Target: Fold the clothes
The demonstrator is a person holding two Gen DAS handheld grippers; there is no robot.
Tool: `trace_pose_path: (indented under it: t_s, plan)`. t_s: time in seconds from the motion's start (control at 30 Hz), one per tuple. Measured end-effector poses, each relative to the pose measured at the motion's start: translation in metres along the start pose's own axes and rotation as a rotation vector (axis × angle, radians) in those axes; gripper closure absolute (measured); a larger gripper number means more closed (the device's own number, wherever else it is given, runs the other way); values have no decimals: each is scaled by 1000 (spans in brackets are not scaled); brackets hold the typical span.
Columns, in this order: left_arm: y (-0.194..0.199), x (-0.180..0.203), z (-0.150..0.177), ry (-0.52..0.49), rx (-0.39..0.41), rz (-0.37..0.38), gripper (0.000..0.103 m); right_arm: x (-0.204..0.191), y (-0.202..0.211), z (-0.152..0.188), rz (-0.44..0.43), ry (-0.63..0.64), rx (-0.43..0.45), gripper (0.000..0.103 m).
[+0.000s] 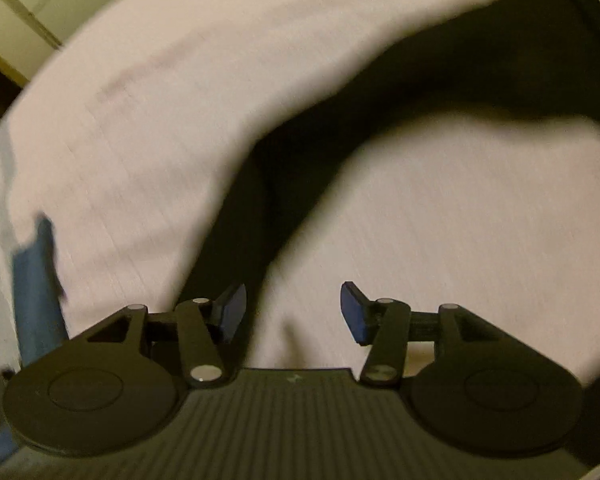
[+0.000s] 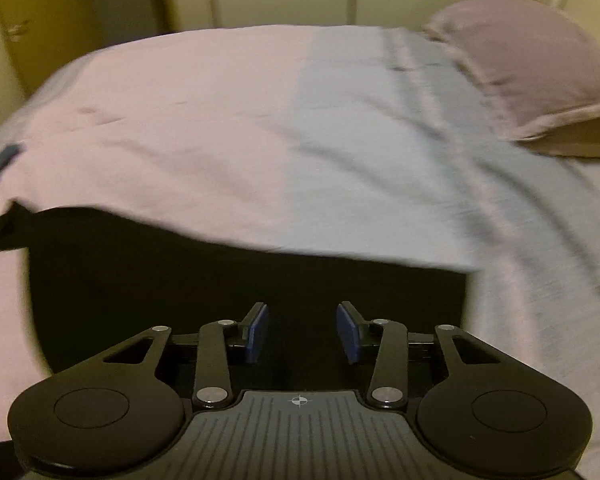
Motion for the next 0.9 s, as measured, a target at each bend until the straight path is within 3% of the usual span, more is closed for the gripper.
trace_pose_path:
  t_s: [0.1,0.2,0.33,0.43,0.53,0.63,0.7,0.77,0.9]
  plan:
    - [5,38,76,-24,-142,40,57,-61,-7,28,-100,-14,-61,59]
    - [19,56,137,-17,-230,-26,60,-107,-8,54,-189,15,-130,59]
    - [56,55,200,59,-396,-104,63,-141,-2,74,-264,63,-175,58]
    - [85,60,227,81,-440,-109,64,-154,-4,83,-279,66,-196,56]
    - [109,42,225,141,-382,-167,64,-165,-6,78,-285,67,-186,55]
    - [109,5,195,172,-270,-241,55,-185,-7,68,-299,103,-165,54]
    - [109,-20,175,192,-194,-290,37,-198,-9,55,-299,122,-140,51]
    - [88,-34,155,120,-146,-293,36,-210,-17,46,-299,132,-128,43]
    - [30,-49,141,-89,-107,-252,36,-241,-54,31,-251,227,-121,41]
Point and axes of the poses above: each gripper's, at about its wrist camera, not at the fingertips, and y roughly against the way its jaws point, x to its right, z to its underside, the point moved 10 cm from there along -y, roughly the way its jaws point, and after that the axes turned 7 degrees about x, right-handed, at the moved point
